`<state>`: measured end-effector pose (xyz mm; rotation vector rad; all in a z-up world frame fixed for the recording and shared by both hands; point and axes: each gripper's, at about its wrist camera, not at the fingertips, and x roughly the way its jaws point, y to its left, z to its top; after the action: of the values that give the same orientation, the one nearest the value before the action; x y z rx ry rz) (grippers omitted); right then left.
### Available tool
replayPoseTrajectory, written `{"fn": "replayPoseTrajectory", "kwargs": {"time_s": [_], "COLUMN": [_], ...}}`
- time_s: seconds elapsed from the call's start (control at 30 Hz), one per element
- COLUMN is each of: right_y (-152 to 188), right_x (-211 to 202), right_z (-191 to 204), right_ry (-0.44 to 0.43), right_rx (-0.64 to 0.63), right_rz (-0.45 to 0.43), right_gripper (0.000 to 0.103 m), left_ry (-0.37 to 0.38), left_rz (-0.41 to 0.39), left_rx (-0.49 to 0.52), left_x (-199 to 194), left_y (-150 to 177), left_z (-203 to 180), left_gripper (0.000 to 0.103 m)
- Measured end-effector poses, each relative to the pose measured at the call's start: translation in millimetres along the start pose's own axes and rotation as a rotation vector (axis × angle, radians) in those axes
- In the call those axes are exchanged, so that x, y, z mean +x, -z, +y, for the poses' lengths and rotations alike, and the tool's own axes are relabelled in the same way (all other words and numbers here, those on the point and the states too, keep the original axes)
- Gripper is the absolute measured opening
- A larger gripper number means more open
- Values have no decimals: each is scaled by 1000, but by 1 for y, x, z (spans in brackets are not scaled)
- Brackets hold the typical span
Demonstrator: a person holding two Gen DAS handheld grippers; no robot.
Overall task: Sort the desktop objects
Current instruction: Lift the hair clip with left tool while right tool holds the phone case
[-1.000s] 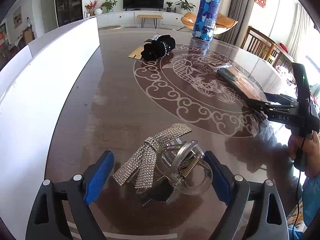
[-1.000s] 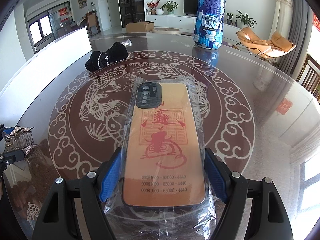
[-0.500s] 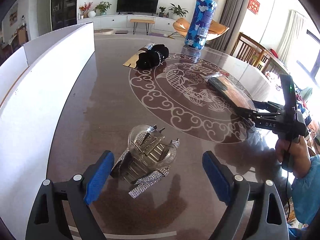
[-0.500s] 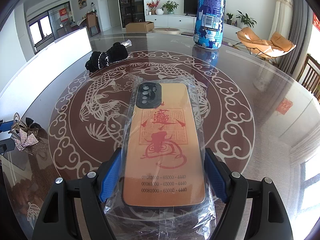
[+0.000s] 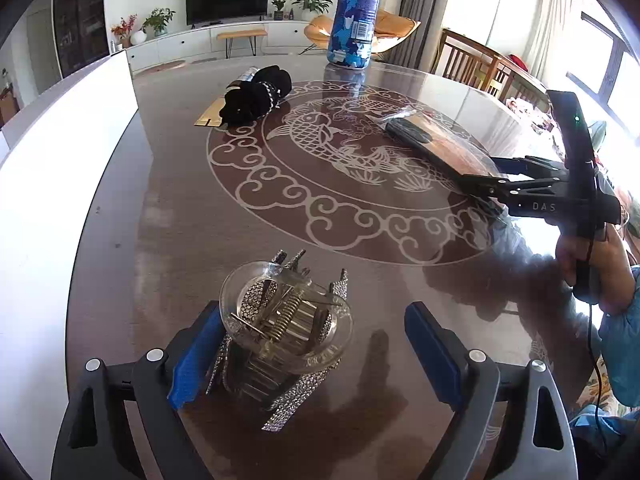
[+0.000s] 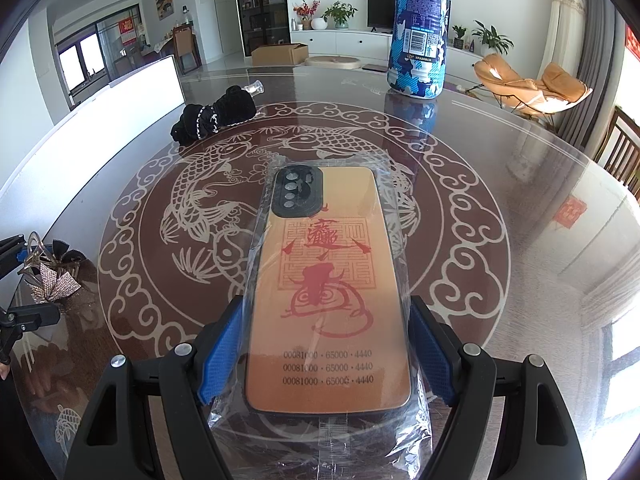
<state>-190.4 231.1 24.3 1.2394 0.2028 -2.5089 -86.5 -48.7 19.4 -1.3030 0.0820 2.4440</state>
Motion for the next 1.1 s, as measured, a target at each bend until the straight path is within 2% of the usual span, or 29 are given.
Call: {"fn": "replayPoseTrajectory", "kwargs": {"time_s": [0.13,0.2,0.3,0.53,0.57,0.63,0.77,1.1], "right_y": [0,0,0,0,0,0,0,0], "right_x": [0,0,-1,0,0,0,0,0], "right_z": [-1,-1,-1,-1,-1,-1,-1,0], "right_ry": [-6,-8,-8,-7,-7,-8,-8,1], "right_rx": [4,5,5,5,5,5,6,0], "right_rz": [-1,-2,-2,-2,-2,-2,-2,1], "right_gripper": [79,79,79,79,79,79,79,79], "left_ry": [75,79,42,-73,-103,-166,-193,-209], "left_rz": [13,10,11,25,26,39,27,11], "left_rx": [64,85,79,-21,-21,-8,-70,-88], "left_x": [-5,-8,-7,7,10,17,21,19], "left_y": [7,9,8,5,4,2,0,2], "left_z": [-19,-26,-26,-25,-29,-37,-39,-41], "left_gripper": [90,90,90,91,92,101,103,103]}}
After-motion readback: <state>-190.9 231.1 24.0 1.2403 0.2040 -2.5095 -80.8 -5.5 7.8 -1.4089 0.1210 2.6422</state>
